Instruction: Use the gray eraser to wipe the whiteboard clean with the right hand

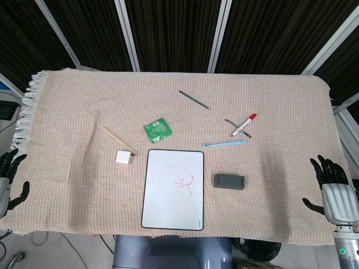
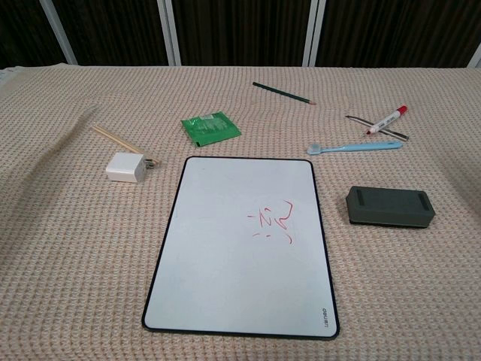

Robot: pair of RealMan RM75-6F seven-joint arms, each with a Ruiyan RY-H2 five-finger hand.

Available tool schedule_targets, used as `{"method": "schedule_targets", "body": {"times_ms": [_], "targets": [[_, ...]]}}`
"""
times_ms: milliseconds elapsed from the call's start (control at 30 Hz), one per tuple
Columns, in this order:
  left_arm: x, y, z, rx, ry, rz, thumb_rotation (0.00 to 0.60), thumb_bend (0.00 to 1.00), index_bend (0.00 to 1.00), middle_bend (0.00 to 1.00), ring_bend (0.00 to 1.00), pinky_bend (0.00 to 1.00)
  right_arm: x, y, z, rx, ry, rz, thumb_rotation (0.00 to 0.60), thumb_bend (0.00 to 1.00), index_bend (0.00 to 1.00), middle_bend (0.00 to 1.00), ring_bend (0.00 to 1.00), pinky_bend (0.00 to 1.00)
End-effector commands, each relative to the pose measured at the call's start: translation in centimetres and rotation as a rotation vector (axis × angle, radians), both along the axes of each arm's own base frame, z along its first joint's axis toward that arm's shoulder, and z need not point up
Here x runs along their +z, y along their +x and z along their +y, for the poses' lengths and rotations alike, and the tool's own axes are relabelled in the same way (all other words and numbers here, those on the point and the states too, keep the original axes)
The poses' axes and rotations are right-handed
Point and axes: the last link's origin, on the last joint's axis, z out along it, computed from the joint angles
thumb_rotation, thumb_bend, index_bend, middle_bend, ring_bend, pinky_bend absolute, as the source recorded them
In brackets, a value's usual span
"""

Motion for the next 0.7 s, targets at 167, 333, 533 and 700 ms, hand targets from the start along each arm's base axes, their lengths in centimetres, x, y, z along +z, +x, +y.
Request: {"method": "schedule_targets", "body": {"times_ms": [167,333,533,700], "targets": [[0.01,-0.03,-0.03,-0.001,-0.002,0.004,0.6,0.46,0.11,0.01,0.0,0.0,-0.01,0.05,0.15,-0.001,0.004,-0.001,0.6,0.11,0.0,0.0,0.03,0.11],[0.04,-0.02,-0.05,-0.004,0.0,0.003,0.6,0.46,0.11,0.01,0.0,0.0,0.0,0.12,0.2,-0.001,0.005,-0.003,0.6,0.11,0.0,0.0,0.03,0.11],[-0.02,-0.01,-0.02,-0.004,-0.001,0.003,0.6,0.46,0.11,0.01,0.0,0.0,0.09,0.15,0.29,0.0,0.022,-0.031,0.6,0.11,0.0,0.0,0.03,0.11],[0.08,0.02,-0.01,-0.006,0.005,0.0,0.6,0.46,0.11,0.01,0.0,0.0,0.11,0.22,0.39,0.006,0.034,-0.046,0.6,0.11,0.0,0.0,0.03,0.11]]}}
